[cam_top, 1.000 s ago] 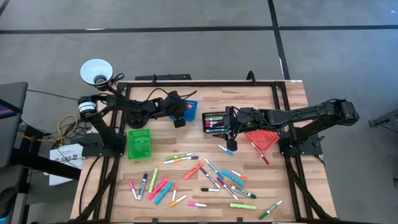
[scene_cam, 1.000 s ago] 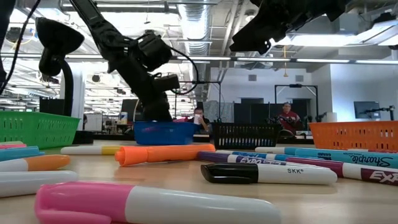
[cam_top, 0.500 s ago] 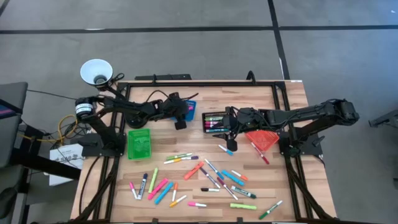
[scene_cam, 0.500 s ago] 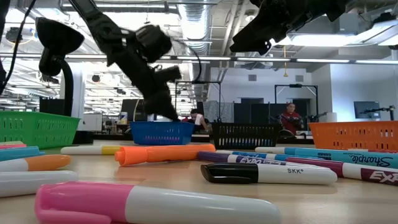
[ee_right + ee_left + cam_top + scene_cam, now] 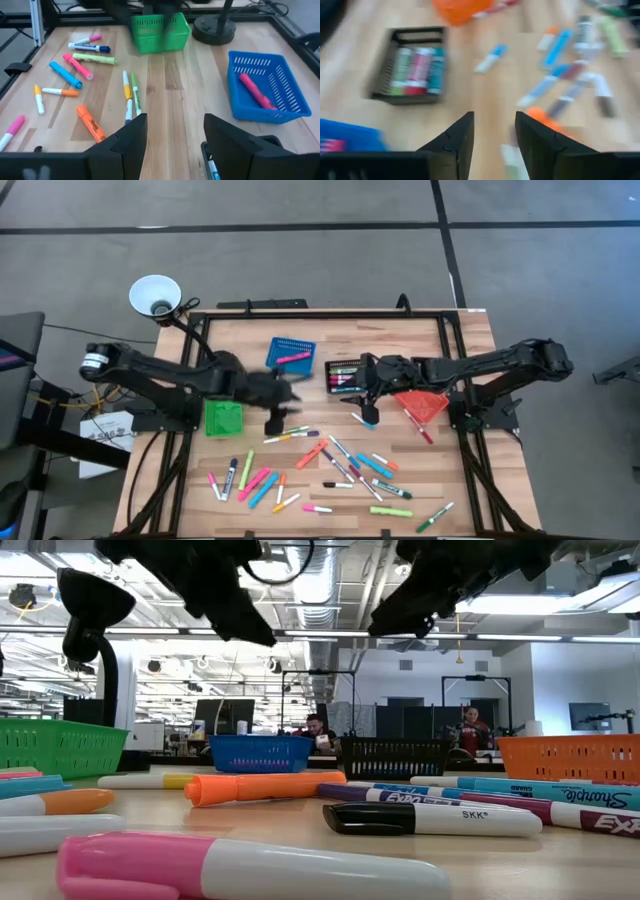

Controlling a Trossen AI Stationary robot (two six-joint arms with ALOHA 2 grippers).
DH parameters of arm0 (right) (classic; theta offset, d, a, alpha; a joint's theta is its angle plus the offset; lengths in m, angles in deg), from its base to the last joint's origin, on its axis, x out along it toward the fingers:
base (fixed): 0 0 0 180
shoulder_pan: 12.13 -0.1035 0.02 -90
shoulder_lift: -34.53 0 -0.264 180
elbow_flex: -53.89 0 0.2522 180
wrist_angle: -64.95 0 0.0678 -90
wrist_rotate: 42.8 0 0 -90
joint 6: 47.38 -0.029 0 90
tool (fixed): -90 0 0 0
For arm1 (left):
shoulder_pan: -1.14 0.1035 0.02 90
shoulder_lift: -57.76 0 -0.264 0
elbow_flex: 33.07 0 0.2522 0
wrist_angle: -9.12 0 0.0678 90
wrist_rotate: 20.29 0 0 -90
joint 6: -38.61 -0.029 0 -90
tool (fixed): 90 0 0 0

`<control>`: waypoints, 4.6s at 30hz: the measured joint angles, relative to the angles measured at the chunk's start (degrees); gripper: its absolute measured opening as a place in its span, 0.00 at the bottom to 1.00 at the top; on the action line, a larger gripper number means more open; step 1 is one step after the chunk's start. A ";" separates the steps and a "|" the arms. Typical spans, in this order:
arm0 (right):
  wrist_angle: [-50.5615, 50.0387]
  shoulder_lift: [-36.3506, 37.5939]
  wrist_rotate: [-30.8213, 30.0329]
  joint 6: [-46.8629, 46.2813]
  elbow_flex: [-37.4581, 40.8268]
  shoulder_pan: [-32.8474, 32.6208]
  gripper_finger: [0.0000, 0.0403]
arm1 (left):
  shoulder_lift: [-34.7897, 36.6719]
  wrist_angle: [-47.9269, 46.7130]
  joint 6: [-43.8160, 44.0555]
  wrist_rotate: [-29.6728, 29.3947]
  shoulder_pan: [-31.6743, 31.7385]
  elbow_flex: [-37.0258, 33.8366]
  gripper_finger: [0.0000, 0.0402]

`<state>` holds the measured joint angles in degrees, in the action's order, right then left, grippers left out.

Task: Pick & Place Markers
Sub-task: Put pink highlighter pen into the blue basket, then put the left light green highlighter pen into the blue basket

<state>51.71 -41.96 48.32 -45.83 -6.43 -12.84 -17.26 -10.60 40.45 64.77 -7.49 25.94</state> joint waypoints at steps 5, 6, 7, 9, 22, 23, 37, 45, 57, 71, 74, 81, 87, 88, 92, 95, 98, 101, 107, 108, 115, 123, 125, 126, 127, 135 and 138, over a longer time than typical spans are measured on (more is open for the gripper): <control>2.07 -5.22 0.07 2.80 0.04 0.00 0.47 | -2.63 -1.88 5.13 0.27 -9.63 -0.04 0.35; 2.95 -6.24 0.14 2.82 0.04 0.00 0.47 | -3.20 -2.50 6.06 0.29 -11.17 -0.09 0.35; 3.76 -7.14 0.21 2.81 -0.08 0.00 0.47 | -3.66 -3.09 7.86 0.27 -12.71 -0.09 0.36; 4.73 -8.67 0.22 2.85 -0.05 0.00 0.47 | -4.36 -4.60 14.60 0.22 -15.11 -0.09 0.37; 9.54 -9.51 0.33 2.95 -0.10 0.00 0.47 | -11.93 -14.84 45.74 0.68 -28.56 -0.07 0.41; 9.39 -9.59 0.36 2.95 -0.10 0.00 0.47 | -12.64 -14.59 46.83 0.70 -29.26 -0.07 0.41; 9.40 -9.70 0.37 2.94 -0.08 0.00 0.47 | -19.34 -14.00 51.53 -1.67 -32.40 0.18 0.41; 9.40 -9.70 0.37 2.94 -0.08 0.00 0.47 | -20.44 -14.12 51.16 -7.14 -32.39 0.17 0.25; 9.43 -9.70 0.37 2.92 -0.08 0.00 0.47 | -6.83 -13.66 51.45 -22.96 -25.95 -0.11 0.22; 10.38 -9.70 0.37 2.92 -0.08 0.00 0.47 | 7.85 -12.88 11.22 -23.55 3.56 -0.04 0.22; 10.91 -9.70 0.37 2.92 -0.08 0.00 0.47 | 6.83 -12.53 7.23 -19.85 10.18 -0.04 0.22; 10.94 -9.70 0.37 2.94 -0.08 0.11 0.47 | 0.65 -6.99 -1.56 -15.98 20.85 -0.04 0.20; 12.19 -9.70 0.37 2.94 -0.08 0.15 0.47 | -8.40 4.78 -13.26 -14.29 25.52 -0.02 0.21; 12.32 -9.70 0.37 2.96 -0.08 0.15 0.47 | -10.09 6.59 -13.93 -14.29 26.04 -0.02 0.21; 12.34 -9.70 0.37 3.00 -0.08 0.15 0.47 | -15.36 9.64 -17.23 -12.78 27.78 0.02 0.21; 12.28 -9.70 0.37 2.98 -0.08 0.15 0.47 | -18.28 9.49 -18.76 -11.27 28.36 0.00 0.21; 12.05 -9.70 0.37 2.98 -0.08 0.15 0.47 | -19.94 9.45 -19.54 -11.19 28.23 0.00 0.22; 11.99 -9.70 0.37 2.98 -0.08 0.15 0.47 | -20.36 9.62 -19.60 -11.19 28.22 0.00 0.25; 12.01 -9.70 0.37 2.98 -0.08 0.15 0.47 | -19.88 9.95 -19.52 -11.34 27.93 0.02 0.33; 12.00 -9.70 0.37 2.98 -0.08 0.15 0.47 | -19.39 9.66 -19.44 -11.32 27.67 0.00 0.35; 11.99 -9.70 0.35 2.98 -0.08 0.17 0.47 | -8.44 2.20 -9.64 -10.78 19.16 0.01 0.38; 11.99 -9.70 0.35 2.98 -0.08 0.17 0.47 | 3.91 -21.75 22.56 -2.23 2.30 0.02 0.36; 11.99 -9.70 0.35 2.98 -0.08 0.17 0.47 | 4.06 -25.63 29.53 -2.19 -2.59 0.01 0.36; 11.99 -9.70 0.35 2.98 -0.08 0.17 0.47 | 3.91 -27.34 32.63 -2.16 -4.88 0.00 0.36; 11.99 -9.70 0.35 2.98 -0.08 0.17 0.47 | 3.46 -28.28 35.58 -2.14 -7.09 0.02 0.36; 12.10 -9.70 0.35 2.98 -0.08 0.17 0.47 | -3.50 -29.59 50.12 -2.18 -16.32 0.00 0.35; 12.08 -9.70 0.35 2.98 -0.08 0.17 0.47 | -7.73 -29.59 50.56 -2.47 -16.52 0.00 0.35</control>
<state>63.79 -51.66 48.67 -42.85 -6.51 -12.66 -24.99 -40.19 91.01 62.31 -24.02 25.94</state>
